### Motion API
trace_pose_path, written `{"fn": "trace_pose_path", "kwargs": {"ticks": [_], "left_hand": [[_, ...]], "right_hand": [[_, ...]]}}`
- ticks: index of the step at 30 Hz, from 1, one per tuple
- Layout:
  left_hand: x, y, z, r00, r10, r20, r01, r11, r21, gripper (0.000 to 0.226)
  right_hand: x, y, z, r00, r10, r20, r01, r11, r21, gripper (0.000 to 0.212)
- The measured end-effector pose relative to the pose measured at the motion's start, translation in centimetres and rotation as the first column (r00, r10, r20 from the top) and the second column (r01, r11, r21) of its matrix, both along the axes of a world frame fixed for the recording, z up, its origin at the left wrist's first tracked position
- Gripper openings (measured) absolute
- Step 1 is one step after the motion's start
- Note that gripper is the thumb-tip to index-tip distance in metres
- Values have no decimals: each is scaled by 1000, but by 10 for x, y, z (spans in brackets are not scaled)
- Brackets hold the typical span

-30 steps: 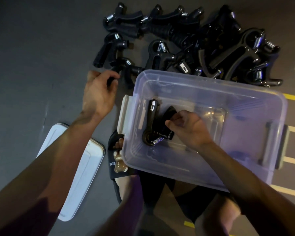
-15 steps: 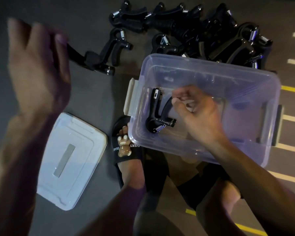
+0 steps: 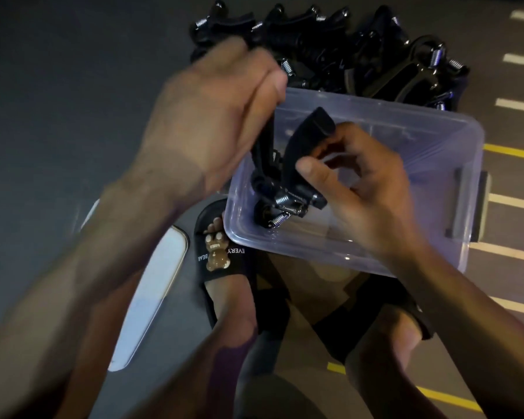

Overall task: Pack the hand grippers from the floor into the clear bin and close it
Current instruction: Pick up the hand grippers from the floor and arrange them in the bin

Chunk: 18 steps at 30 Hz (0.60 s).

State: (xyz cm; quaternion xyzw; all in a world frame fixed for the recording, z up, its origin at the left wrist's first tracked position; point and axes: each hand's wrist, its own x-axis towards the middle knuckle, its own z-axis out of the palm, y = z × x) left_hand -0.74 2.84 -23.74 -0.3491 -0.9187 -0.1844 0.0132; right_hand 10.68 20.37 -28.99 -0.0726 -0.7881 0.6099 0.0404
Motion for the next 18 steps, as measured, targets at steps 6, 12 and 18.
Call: {"fn": "trace_pose_path", "kwargs": {"ticks": [6, 12, 18], "left_hand": [[-4, 18, -36, 981, -1, 193, -6, 999, 36, 40], [-19, 2, -95, 934, 195, 301, -223, 973, 64, 49], [-14, 3, -113, 816, 210, 539, -345, 925, 161, 47]], "right_hand": [[-3, 11, -26, 990, -79, 119, 85, 995, -50, 7], [-15, 33, -89, 841, -160, 516, 227, 972, -68, 25], [-24, 18, -115, 705, -148, 693, 222, 975, -17, 18]]}}
